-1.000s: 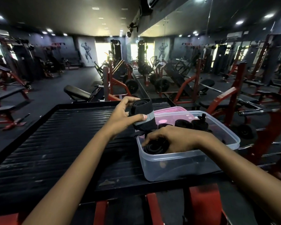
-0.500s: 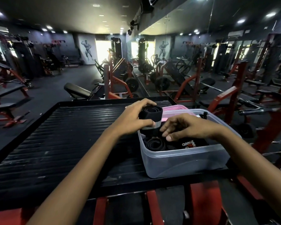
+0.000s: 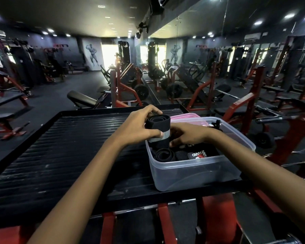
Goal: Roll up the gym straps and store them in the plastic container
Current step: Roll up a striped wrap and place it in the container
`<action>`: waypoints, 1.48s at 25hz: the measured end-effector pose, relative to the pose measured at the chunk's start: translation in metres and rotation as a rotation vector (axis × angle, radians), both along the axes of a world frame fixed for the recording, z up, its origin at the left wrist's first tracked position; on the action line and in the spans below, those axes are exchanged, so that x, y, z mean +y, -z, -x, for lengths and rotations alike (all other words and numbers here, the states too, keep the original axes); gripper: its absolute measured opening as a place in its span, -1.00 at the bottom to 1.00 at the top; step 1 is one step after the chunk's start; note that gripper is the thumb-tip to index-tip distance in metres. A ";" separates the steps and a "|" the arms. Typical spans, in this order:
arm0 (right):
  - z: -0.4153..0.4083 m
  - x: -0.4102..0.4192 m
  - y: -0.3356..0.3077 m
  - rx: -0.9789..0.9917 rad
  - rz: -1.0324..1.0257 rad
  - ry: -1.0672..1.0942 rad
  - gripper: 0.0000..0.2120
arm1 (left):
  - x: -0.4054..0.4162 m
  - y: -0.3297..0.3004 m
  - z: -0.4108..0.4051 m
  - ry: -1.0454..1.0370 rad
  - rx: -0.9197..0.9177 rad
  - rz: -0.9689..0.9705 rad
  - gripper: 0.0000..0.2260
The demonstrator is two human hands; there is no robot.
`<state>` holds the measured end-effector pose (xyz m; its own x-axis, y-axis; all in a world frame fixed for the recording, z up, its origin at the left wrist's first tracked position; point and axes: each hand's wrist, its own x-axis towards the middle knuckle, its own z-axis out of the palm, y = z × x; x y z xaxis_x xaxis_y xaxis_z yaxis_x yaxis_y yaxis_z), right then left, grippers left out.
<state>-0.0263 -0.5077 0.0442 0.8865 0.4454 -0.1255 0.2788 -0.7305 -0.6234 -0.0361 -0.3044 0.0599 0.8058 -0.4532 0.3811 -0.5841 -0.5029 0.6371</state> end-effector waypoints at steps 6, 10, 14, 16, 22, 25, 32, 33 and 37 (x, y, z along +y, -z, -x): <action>-0.006 0.006 -0.002 -0.346 0.261 0.033 -0.57 | -0.006 0.001 -0.003 -0.002 0.040 -0.364 -0.53; 0.000 0.000 0.000 -0.183 0.070 0.043 -0.50 | -0.022 0.009 -0.009 -0.021 0.042 -0.545 -0.65; -0.001 -0.002 0.002 -0.149 0.052 0.059 -0.46 | -0.027 0.012 -0.010 -0.101 0.048 -0.595 -0.85; -0.002 -0.003 0.003 -0.126 0.030 0.062 -0.47 | -0.026 0.010 -0.009 -0.098 0.085 -0.591 -0.91; -0.004 -0.006 0.002 -0.093 -0.050 0.044 -0.59 | -0.022 0.004 -0.014 -0.060 0.183 -0.675 -0.88; -0.003 -0.014 0.000 -0.100 -0.196 0.086 -0.71 | -0.023 0.002 -0.010 -0.082 0.167 -0.677 -0.80; 0.009 -0.024 0.003 -0.062 -0.215 0.105 -0.80 | -0.024 -0.006 -0.008 -0.107 0.148 -0.686 -0.76; 0.011 -0.024 0.001 -0.058 -0.221 0.108 -0.78 | -0.023 -0.007 -0.008 -0.109 0.150 -0.693 -0.75; 0.015 -0.022 -0.003 -0.422 -0.027 0.164 -0.85 | -0.006 -0.007 -0.013 -0.156 0.144 -0.642 -0.72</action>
<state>-0.0413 -0.5294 0.0474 0.9166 0.2931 0.2719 0.3947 -0.7709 -0.4998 -0.0233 -0.3108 0.0672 0.9028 -0.4282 -0.0413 -0.4055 -0.8792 0.2501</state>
